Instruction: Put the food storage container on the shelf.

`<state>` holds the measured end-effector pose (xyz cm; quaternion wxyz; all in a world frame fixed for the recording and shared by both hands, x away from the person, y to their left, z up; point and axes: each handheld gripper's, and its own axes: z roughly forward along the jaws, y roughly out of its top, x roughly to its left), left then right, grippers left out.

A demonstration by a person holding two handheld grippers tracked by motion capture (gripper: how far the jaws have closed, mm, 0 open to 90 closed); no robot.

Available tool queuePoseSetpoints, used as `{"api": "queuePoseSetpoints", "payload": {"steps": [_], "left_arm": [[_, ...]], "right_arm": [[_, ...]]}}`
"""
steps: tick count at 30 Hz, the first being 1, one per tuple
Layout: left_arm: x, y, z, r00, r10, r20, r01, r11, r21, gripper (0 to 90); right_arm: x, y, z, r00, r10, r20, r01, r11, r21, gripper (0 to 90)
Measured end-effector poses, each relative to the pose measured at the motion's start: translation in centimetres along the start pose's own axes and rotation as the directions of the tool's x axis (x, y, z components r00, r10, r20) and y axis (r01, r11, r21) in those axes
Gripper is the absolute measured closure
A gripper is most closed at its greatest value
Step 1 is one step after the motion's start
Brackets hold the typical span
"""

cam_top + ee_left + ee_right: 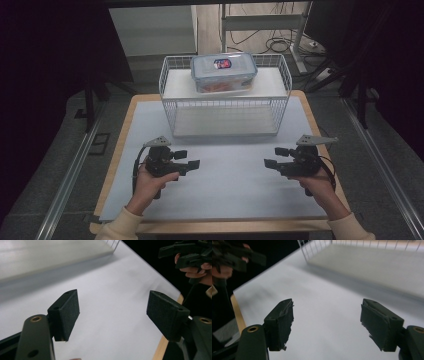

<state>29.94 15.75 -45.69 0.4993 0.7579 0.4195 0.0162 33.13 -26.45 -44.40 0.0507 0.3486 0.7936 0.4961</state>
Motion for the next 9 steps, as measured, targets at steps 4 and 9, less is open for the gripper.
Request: {"api": "queuePoseSetpoints", "payload": {"steps": [4,9], "left_arm": [[-0.14,-0.06,0.18,1.0000,0.002,0.002,-0.002,1.0000,0.005,25.9],[-0.14,-0.18,0.37,1.0000,0.004,-0.002,-0.004,0.9999,0.011,24.4]], "right_arm": [[-0.06,-0.19,0.57,1.0000,-0.007,0.003,0.007,1.000,0.015,25.5],[0.17,-0.01,0.07,0.9997,-0.024,0.005,0.024,1.000,-0.018,25.3]]}}
